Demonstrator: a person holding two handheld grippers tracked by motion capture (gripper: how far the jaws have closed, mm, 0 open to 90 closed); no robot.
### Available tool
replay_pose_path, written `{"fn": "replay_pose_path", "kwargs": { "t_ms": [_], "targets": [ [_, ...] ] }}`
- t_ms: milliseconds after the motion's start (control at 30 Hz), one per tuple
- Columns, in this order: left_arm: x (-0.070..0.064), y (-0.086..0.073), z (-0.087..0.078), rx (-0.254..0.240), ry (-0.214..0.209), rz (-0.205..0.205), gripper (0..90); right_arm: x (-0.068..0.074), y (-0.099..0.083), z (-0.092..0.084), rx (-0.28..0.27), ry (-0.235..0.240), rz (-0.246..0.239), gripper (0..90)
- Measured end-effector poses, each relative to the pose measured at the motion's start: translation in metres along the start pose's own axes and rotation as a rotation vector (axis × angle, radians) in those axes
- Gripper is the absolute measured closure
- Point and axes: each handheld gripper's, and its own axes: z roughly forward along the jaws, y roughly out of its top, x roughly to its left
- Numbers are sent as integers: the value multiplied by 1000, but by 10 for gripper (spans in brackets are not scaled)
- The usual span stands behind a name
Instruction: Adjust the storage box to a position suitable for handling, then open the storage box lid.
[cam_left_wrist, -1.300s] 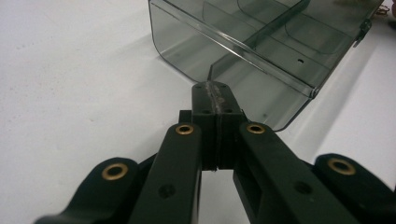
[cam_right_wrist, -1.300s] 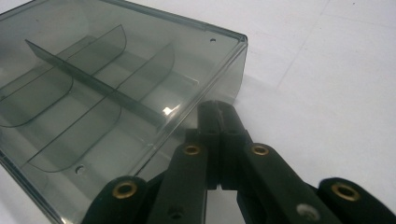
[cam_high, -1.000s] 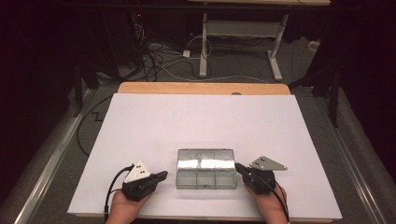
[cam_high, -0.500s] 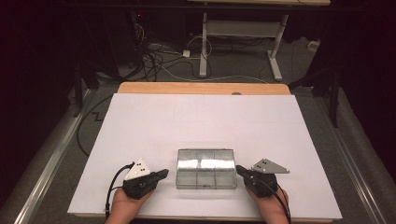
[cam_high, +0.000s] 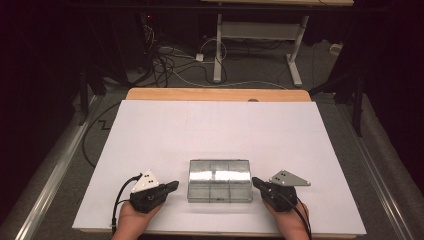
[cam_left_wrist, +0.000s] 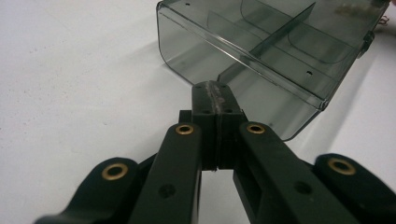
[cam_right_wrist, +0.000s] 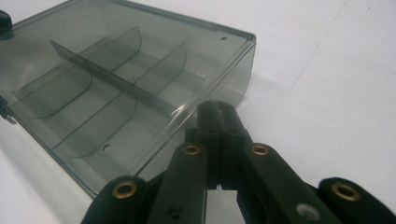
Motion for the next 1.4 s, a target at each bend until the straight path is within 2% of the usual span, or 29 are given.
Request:
{"fn": "replay_pose_path", "kwargs": {
  "t_ms": [200, 233, 267, 300, 367, 400, 433, 567, 700, 800, 1133, 1233, 1267, 1400],
  "targets": [
    [0, 0, -5, -28, 2, -5, 877, 2, 8, -15, -60, 37, -1, 900],
    [1, 0, -5, -32, 1, -6, 877, 4, 10, -19, -77, 62, -11, 900],
    [2, 0, -5, -37, 0, -11, 877, 4, 10, -19, -77, 62, -11, 900],
    [4, 0, -5, -45, -4, -22, 878, 8, 13, -20, -87, 91, -13, 900],
    [6, 1, -5, -61, -17, -39, 877, 11, 14, -20, -85, 102, -19, 900],
    [6, 1, -5, -60, -17, -32, 877, 18, 14, -20, -88, 129, -38, 900],
    [5, 2, -4, -60, -17, -25, 877, 18, 14, -20, -88, 129, -38, 900],
    [5, 4, -1, -48, -21, -9, 877, 37, 16, -18, -93, 191, -73, 900],
    [3, 5, 2, -42, -40, -3, 877, 47, 16, -17, -88, 217, -93, 900],
    [1, 6, 4, -45, -38, 9, 877, 56, 16, -16, -89, 238, -107, 900],
    [2, 6, 3, -54, -19, -2, 877, 70, 14, -9, -89, 275, -131, 900],
    [3, 7, 4, -52, -17, -2, 878, 75, 12, -5, -74, 314, -137, 900],
    [4, 7, 4, -48, -19, -6, 878, 75, 12, -5, -74, 314, -137, 900],
    [6, 9, 10, -34, 3, -4, 877, 80, 9, 0, -60, 350, -130, 900]
  ]
}}
